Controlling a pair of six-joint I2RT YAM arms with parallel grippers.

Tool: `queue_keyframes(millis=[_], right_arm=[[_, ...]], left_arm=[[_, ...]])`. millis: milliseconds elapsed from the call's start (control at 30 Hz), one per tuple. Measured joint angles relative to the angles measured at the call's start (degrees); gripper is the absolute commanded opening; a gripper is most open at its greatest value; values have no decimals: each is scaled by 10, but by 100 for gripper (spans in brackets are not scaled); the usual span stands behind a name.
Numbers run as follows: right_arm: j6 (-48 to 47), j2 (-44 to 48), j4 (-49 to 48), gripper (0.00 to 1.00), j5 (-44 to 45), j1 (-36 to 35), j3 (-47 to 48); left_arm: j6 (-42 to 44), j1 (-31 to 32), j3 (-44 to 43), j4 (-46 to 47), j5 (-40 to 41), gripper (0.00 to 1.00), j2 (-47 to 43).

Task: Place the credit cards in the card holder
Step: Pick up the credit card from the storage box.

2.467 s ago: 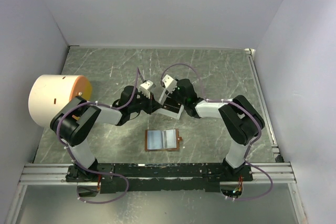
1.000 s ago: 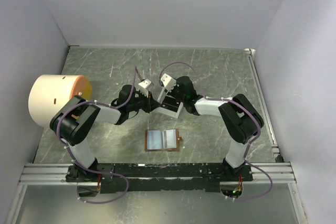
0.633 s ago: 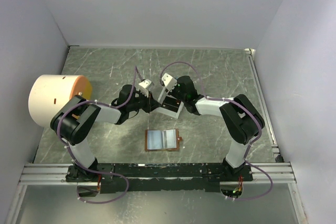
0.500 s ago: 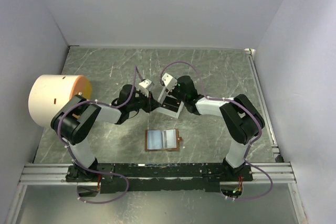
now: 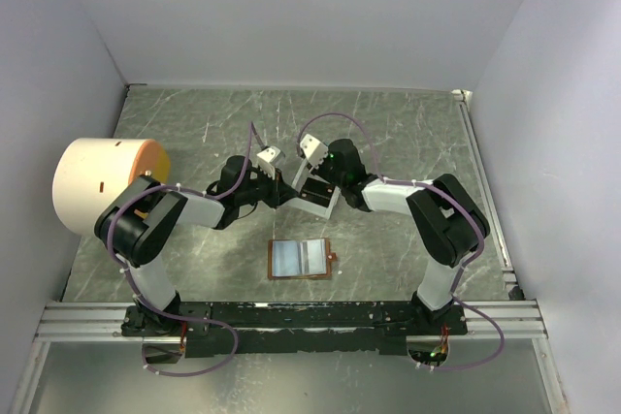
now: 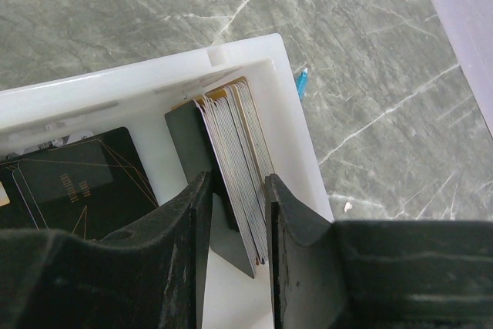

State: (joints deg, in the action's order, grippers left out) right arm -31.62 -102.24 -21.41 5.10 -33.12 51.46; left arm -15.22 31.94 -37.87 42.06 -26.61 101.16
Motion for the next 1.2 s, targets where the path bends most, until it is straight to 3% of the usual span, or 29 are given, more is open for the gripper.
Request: queue_keyframes(millis=[967, 1100, 1200], right_arm=[[21, 12, 13, 10, -17, 10, 3], [23, 16, 15, 0, -18, 11, 3], [23, 18, 17, 0, -24, 13, 3]], left_arm=[[-1, 0, -7, -3, -1, 7, 5], [-2, 0, -10, -2, -1, 7, 9], [-3, 0, -10, -1, -1, 7, 10]])
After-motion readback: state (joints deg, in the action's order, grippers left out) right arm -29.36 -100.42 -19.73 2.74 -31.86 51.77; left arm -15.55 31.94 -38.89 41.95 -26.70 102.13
